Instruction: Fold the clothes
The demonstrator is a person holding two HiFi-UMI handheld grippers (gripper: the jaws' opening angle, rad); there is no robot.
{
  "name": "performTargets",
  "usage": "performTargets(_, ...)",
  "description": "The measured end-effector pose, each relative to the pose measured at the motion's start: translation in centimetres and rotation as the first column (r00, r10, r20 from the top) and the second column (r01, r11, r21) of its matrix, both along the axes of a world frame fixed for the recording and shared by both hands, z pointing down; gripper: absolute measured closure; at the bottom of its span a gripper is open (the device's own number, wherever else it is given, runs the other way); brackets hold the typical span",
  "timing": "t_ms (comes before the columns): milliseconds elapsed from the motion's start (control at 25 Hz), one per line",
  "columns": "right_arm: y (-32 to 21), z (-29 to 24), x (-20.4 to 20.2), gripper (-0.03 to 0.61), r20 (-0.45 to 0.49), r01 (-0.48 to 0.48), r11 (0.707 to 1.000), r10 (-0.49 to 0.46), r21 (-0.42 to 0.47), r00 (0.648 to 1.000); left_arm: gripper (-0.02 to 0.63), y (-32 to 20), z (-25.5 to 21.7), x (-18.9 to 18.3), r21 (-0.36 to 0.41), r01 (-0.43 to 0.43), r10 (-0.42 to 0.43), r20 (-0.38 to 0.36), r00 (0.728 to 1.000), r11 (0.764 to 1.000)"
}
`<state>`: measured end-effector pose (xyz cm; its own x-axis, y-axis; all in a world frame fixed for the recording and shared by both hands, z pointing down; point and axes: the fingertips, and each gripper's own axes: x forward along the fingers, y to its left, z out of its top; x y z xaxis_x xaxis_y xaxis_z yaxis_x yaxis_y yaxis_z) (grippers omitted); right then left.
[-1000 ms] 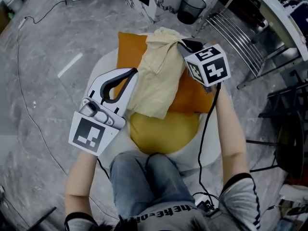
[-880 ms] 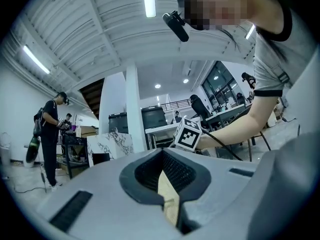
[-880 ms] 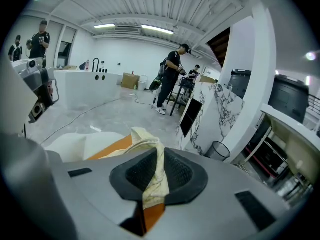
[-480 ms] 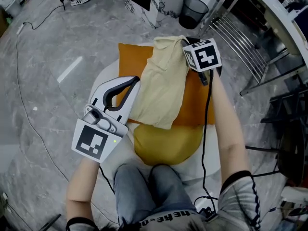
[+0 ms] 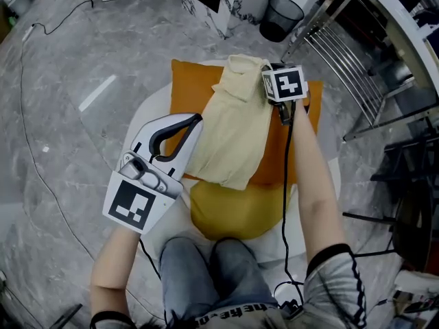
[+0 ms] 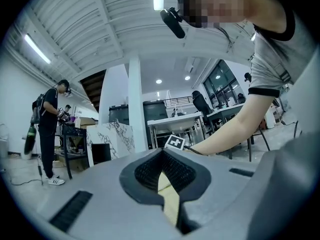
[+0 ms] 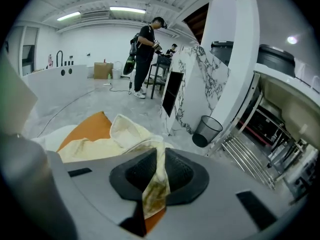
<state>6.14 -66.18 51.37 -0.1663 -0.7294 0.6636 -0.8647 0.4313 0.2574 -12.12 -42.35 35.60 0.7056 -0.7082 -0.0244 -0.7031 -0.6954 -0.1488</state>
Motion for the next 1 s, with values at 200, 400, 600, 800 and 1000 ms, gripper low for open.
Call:
performTargets(200, 0.1, 0.3, -0.2, 0.476, 0.134, -0.013, 1.000, 0.014, -0.012, 0.991, 0.611, 0.1, 0.3, -0.1, 0.002, 0.002, -0.002, 0.007, 1.000, 1.000)
performTargets(400, 1.0, -2.5, 0.2, 0.449, 0.293, -0.033, 0.999, 0.029, 0.010, 0.956, 0.611, 0.5, -0.5, 0.6, 0.017, -0.005, 0.005, 0.008, 1.000, 1.000)
performTargets(600, 3.9, -6.3, 0.2, 0.565, 0.387, -0.035, 0.996, 0.001, 0.083, 0.922, 0.611, 1.2, -1.2, 1.5, 0.035, -0.016, 0.016, -0.001, 1.000, 0.999)
performTargets(800, 9.4, -8.5, 0.0, 0.578, 0.448, -0.019, 0.987, -0.055, 0.159, 0.892, 0.611, 3.2, -2.6, 2.6, 0.059, -0.024, 0.025, -0.014, 1.000, 0.998)
performTargets(1000, 14.9, -8.9, 0.4, 0.578, 0.447, -0.033, 0.976, -0.069, 0.216, 0.892, 0.611, 6.2, -3.8, 3.3, 0.089, -0.025, 0.026, -0.012, 1.000, 0.996)
